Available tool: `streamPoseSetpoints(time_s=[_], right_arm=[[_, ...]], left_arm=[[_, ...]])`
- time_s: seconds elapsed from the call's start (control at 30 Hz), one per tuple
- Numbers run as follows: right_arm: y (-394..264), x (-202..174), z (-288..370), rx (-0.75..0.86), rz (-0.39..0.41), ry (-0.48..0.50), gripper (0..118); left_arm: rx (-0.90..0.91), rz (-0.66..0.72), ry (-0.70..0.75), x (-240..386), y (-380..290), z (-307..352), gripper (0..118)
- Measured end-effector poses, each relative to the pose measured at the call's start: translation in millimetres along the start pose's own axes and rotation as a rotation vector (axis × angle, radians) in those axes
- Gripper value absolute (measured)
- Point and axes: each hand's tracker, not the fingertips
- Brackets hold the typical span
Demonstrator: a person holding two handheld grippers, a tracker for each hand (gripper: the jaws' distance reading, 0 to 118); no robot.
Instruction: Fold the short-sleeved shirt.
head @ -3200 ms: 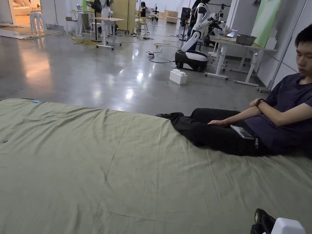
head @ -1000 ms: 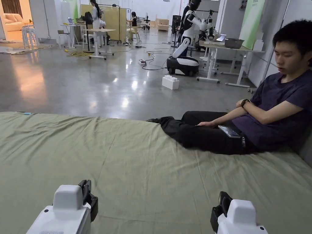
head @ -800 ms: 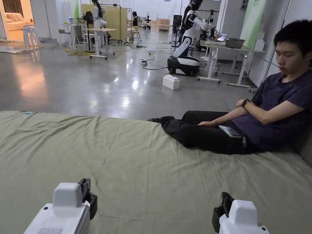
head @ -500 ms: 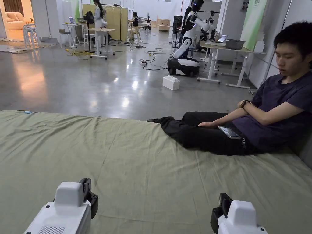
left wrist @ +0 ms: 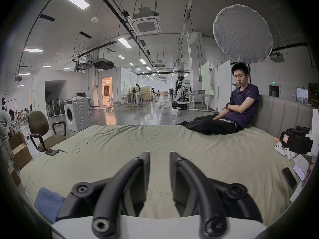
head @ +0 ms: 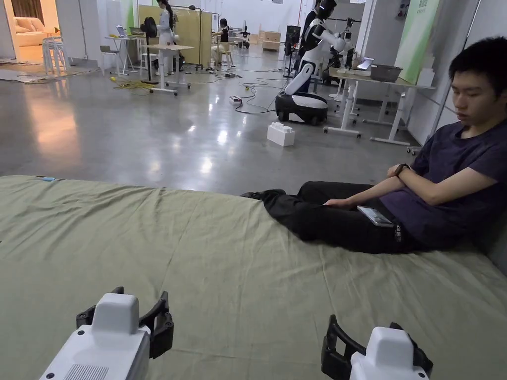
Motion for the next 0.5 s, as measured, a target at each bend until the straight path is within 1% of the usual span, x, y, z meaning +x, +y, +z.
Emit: streamPoseSetpoints(time_s=[0.03, 0.07, 0.1, 0.13, 0.17, 0.27, 0.4, 0.5], right_arm=[[0.5, -0.5, -0.4, 0.001, 0.004, -0.003, 72], [1.0, -0.6, -1.0, 0.001, 0.005, -0.004, 85], [1.7, -0.3, -1.9, -0.001, 0.005, -0.004, 88], [2.2, -0.1, -2.5, -0.001, 0.003, -0.004, 91], [2.9, 0.1, -2.4, 0.001, -0.002, -0.005, 96], [6.0, -0.8, -3.0, 0.001, -0.005, -0.013, 112], [7.4, -1.3, -6.3, -0.007, -0.009, -0.013, 113], [7.0, -2.4, -6.3, -0.006, -0.014, -0.014, 116]], left_arm=[[0.004, -0.001, 0.004, 0.4, -0.2, 0.4, 36], [0.008, 0.001, 0.006, -0.5, -0.1, 0.4, 49], [0.011, 0.004, 0.006, -1.0, 0.1, 0.3, 60], [0.013, 0.009, 0.003, -1.1, 0.4, 0.3, 66], [0.016, 0.02, -0.008, -1.4, 0.7, 0.5, 68], [0.028, 0.058, -0.026, -4.5, 1.7, 0.6, 70], [0.023, 0.072, -0.001, -5.3, 1.9, -1.2, 72], [0.03, 0.124, 0.003, -10.6, 2.6, -1.6, 72]])
